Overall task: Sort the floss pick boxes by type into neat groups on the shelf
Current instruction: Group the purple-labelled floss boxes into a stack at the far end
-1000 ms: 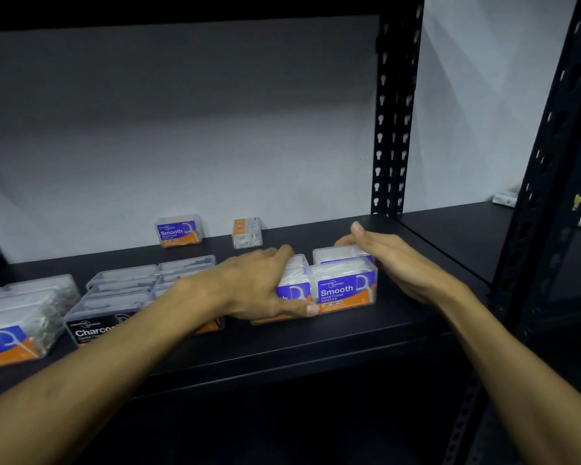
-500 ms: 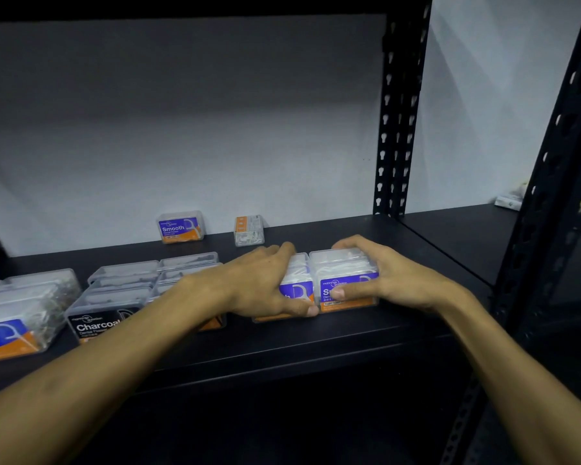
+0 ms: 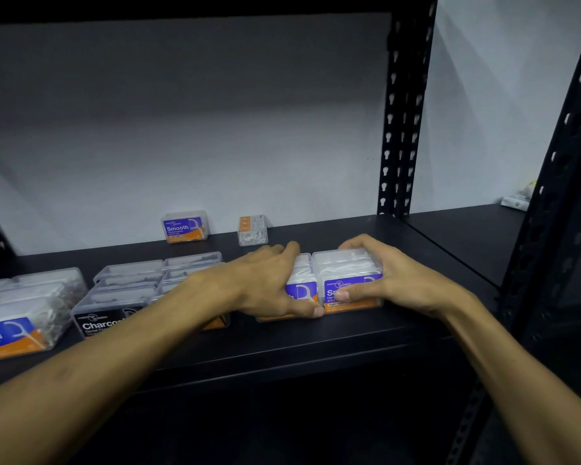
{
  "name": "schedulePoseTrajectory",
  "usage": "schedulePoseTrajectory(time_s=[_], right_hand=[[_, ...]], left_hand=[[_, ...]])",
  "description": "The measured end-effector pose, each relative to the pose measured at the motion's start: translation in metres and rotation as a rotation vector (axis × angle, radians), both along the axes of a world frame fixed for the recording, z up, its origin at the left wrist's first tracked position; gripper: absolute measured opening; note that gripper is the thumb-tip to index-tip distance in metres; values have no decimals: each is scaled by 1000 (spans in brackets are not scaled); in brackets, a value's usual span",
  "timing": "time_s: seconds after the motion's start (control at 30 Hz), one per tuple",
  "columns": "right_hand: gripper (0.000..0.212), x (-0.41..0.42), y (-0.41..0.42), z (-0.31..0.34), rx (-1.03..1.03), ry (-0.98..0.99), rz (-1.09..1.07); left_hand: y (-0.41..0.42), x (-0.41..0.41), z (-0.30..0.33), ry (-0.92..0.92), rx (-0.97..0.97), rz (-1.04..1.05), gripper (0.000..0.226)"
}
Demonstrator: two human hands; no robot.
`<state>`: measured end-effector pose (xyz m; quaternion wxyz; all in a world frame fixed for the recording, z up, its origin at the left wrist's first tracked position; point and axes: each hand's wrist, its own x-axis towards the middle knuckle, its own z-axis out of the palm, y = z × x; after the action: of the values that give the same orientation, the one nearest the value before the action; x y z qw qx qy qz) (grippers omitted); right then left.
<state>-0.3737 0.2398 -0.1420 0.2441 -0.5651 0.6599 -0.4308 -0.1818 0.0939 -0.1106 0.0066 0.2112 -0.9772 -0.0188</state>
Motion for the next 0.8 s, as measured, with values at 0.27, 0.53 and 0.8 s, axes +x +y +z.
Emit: schedulePoseTrajectory(time_s=[0.27,0.53,0.8], right_hand=[[69,2,3,2,30,69,-18],[86,-4,4,29,-95,117,-192],[39,16,-80,63,66,555,-138]], left_hand=[[4,3,1,-51,-131,39,86],[-7,32,35,221,-57,59,111],[-150,67,64,301,-68,230,35]])
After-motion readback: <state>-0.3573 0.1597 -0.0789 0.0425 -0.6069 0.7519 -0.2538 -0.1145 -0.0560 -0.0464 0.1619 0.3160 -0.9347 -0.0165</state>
